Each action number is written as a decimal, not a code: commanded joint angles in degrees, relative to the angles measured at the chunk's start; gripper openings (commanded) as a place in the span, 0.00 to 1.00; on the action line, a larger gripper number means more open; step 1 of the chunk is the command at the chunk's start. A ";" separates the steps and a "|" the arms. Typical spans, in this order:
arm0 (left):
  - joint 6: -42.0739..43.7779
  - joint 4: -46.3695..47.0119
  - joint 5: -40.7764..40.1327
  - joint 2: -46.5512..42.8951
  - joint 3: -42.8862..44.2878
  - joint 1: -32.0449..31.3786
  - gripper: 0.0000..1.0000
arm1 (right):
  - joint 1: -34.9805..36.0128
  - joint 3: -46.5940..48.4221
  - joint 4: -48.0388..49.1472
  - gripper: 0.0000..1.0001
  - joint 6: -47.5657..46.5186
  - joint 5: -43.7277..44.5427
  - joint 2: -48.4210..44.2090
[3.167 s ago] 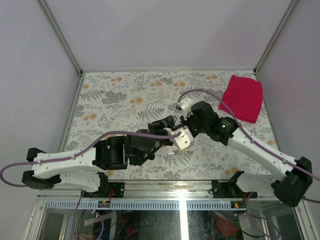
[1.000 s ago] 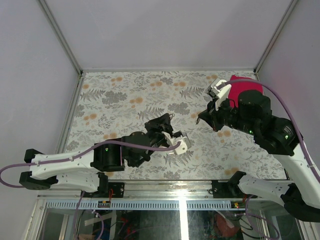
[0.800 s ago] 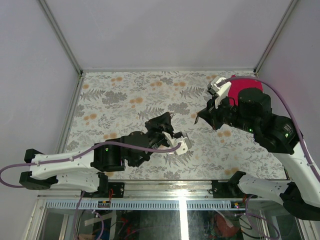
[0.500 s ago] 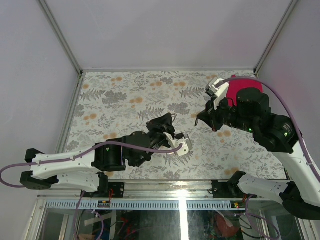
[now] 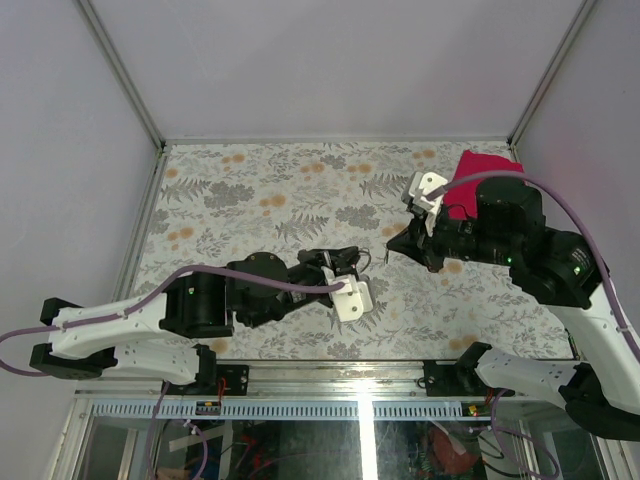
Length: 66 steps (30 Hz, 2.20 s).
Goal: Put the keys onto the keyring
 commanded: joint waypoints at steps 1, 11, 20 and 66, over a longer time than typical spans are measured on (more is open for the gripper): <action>-3.45 -1.77 3.56 -0.72 2.26 -0.37 0.00 | -0.23 3.80 0.04 0.00 -4.36 -3.65 -0.32; -5.76 -3.56 1.59 -1.29 2.17 -0.38 0.00 | -0.51 6.92 -2.64 0.00 -6.06 -3.90 6.18; -6.88 -8.12 3.57 -1.52 4.68 -0.39 0.00 | -8.11 13.54 -4.45 0.00 -11.13 -24.89 12.65; -8.94 -11.17 9.32 1.00 10.16 -0.44 0.00 | -12.17 14.33 -12.52 0.00 -27.12 -60.74 18.20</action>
